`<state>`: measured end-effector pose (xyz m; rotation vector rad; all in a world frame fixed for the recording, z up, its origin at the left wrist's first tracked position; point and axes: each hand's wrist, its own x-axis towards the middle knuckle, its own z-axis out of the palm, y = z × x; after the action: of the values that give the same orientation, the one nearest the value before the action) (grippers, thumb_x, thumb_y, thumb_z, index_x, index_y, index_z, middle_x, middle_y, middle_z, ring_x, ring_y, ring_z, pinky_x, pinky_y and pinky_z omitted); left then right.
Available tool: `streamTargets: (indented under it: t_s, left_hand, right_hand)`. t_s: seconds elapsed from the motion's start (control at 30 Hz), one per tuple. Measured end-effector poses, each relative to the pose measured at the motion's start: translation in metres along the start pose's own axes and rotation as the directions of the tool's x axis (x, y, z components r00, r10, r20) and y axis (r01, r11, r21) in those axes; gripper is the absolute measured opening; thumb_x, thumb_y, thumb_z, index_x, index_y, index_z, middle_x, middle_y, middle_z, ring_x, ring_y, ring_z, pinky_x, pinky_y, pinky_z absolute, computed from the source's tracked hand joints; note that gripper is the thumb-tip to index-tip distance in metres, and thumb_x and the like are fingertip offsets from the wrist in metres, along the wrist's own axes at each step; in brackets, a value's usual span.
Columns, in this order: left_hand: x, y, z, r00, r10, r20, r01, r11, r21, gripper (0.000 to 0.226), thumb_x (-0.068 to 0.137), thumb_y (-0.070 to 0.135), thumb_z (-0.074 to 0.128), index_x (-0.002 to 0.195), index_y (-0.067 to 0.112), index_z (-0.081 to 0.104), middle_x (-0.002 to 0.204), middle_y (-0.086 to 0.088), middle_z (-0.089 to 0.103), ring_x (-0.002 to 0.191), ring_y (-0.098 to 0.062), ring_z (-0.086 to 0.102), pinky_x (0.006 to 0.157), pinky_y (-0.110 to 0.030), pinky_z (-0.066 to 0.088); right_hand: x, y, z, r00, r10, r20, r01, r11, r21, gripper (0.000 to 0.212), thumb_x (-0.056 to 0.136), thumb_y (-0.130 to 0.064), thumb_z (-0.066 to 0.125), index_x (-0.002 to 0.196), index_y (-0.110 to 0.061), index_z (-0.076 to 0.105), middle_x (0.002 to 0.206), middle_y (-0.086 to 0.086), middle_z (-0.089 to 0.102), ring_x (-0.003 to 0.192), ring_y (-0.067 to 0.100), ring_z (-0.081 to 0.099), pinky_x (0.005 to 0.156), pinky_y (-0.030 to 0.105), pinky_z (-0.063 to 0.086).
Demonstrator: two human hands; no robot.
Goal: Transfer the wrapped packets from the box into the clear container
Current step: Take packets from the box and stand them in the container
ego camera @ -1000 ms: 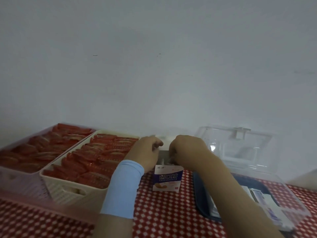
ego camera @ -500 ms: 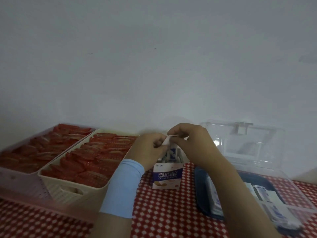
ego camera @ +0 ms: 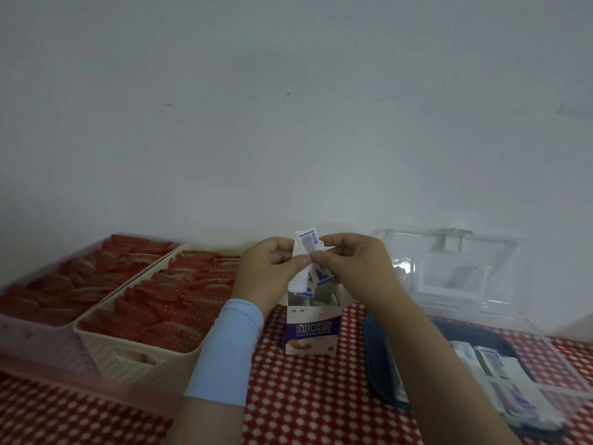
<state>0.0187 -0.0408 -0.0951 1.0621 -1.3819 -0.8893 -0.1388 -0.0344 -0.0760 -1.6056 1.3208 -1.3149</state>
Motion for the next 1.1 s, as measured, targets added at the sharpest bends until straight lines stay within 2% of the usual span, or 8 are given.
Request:
streamTargets:
  t_s: [0.1, 0.23, 0.47, 0.6, 0.77, 0.9, 0.97, 1.1]
  left_hand:
    - [-0.001, 0.002, 0.001, 0.998, -0.065, -0.019, 0.061, 0.984, -0.167, 0.012, 0.086, 0.008, 0.073, 0.097, 0.012, 0.072, 0.09, -0.002, 0.078, 0.084, -0.021, 0.075, 0.075, -0.037, 0.061]
    - [-0.001, 0.001, -0.001, 0.99, -0.121, 0.072, 0.139, 0.926, -0.352, 0.016, 0.087, 0.006, 0.07, 0.103, 0.006, 0.072, 0.1, -0.012, 0.076, 0.094, -0.03, 0.073, 0.077, -0.04, 0.06]
    - [-0.001, 0.001, -0.001, 0.997, -0.044, 0.069, 0.058, 0.977, -0.205, 0.022, 0.081, 0.017, 0.079, 0.101, 0.01, 0.073, 0.098, -0.007, 0.077, 0.093, -0.024, 0.073, 0.091, -0.045, 0.058]
    - [-0.003, 0.001, -0.007, 0.972, -0.036, 0.232, 0.118, 0.93, -0.349, 0.046, 0.071, 0.037, 0.076, 0.103, 0.006, 0.069, 0.105, -0.012, 0.073, 0.097, -0.021, 0.064, 0.093, -0.04, 0.045]
    - [-0.007, 0.003, -0.007, 0.97, -0.017, 0.242, 0.095, 0.946, -0.311, 0.051, 0.074, 0.025, 0.083, 0.104, -0.01, 0.063, 0.112, -0.004, 0.074, 0.103, -0.022, 0.068, 0.097, -0.042, 0.053]
    - [-0.011, 0.01, -0.006, 0.964, 0.044, 0.261, 0.032, 0.96, -0.279, 0.026, 0.071, 0.02, 0.075, 0.073, 0.004, 0.055, 0.11, -0.007, 0.075, 0.1, -0.023, 0.07, 0.087, -0.034, 0.056]
    - [-0.01, 0.009, -0.006, 0.978, 0.067, 0.197, -0.01, 0.96, -0.28, 0.024, 0.07, 0.015, 0.075, 0.076, 0.003, 0.055, 0.107, -0.007, 0.076, 0.093, -0.025, 0.069, 0.08, -0.031, 0.058]
    - [-0.007, 0.008, -0.003, 0.983, 0.122, 0.134, -0.075, 0.947, -0.311, 0.016, 0.081, -0.007, 0.069, 0.084, 0.0, 0.055, 0.11, -0.008, 0.074, 0.099, -0.027, 0.073, 0.074, -0.031, 0.059]
  right_hand:
    - [-0.002, -0.003, 0.0, 0.998, 0.056, 0.02, -0.057, 0.997, 0.042, 0.014, 0.089, -0.021, 0.076, 0.1, -0.013, 0.077, 0.076, 0.001, 0.077, 0.062, 0.014, 0.072, 0.063, 0.031, 0.061]
    - [-0.007, -0.008, -0.001, 0.99, 0.112, 0.082, -0.127, 0.972, 0.197, 0.015, 0.091, -0.02, 0.073, 0.103, -0.012, 0.077, 0.082, 0.005, 0.078, 0.067, 0.019, 0.074, 0.065, 0.035, 0.063]
    - [-0.009, -0.01, -0.003, 0.962, 0.186, 0.201, -0.236, 0.934, 0.268, 0.017, 0.09, -0.02, 0.073, 0.105, -0.013, 0.079, 0.09, 0.012, 0.077, 0.069, 0.02, 0.071, 0.059, 0.032, 0.06]
    - [-0.008, -0.01, -0.007, 0.933, 0.213, 0.291, -0.312, 0.881, 0.356, 0.018, 0.093, -0.016, 0.069, 0.108, -0.011, 0.078, 0.083, 0.007, 0.074, 0.065, 0.015, 0.064, 0.052, 0.025, 0.054]
    - [-0.01, -0.013, -0.011, 0.866, 0.207, 0.455, -0.378, 0.868, 0.323, 0.023, 0.097, -0.015, 0.063, 0.11, 0.001, 0.073, 0.074, 0.007, 0.07, 0.058, 0.013, 0.061, 0.045, 0.02, 0.049]
    - [-0.013, -0.015, -0.014, 0.817, 0.205, 0.539, -0.426, 0.844, 0.325, 0.022, 0.099, -0.017, 0.059, 0.101, 0.001, 0.072, 0.09, 0.017, 0.071, 0.064, 0.017, 0.064, 0.044, 0.019, 0.05]
    - [-0.012, -0.014, -0.015, 0.811, 0.218, 0.543, -0.436, 0.843, 0.313, 0.025, 0.099, -0.019, 0.058, 0.103, 0.001, 0.072, 0.093, 0.017, 0.071, 0.065, 0.016, 0.064, 0.045, 0.019, 0.05]
    - [-0.009, -0.008, -0.012, 0.828, 0.245, 0.504, -0.445, 0.835, 0.325, 0.019, 0.096, -0.017, 0.064, 0.1, 0.0, 0.072, 0.082, 0.01, 0.071, 0.063, 0.013, 0.061, 0.043, 0.017, 0.046]
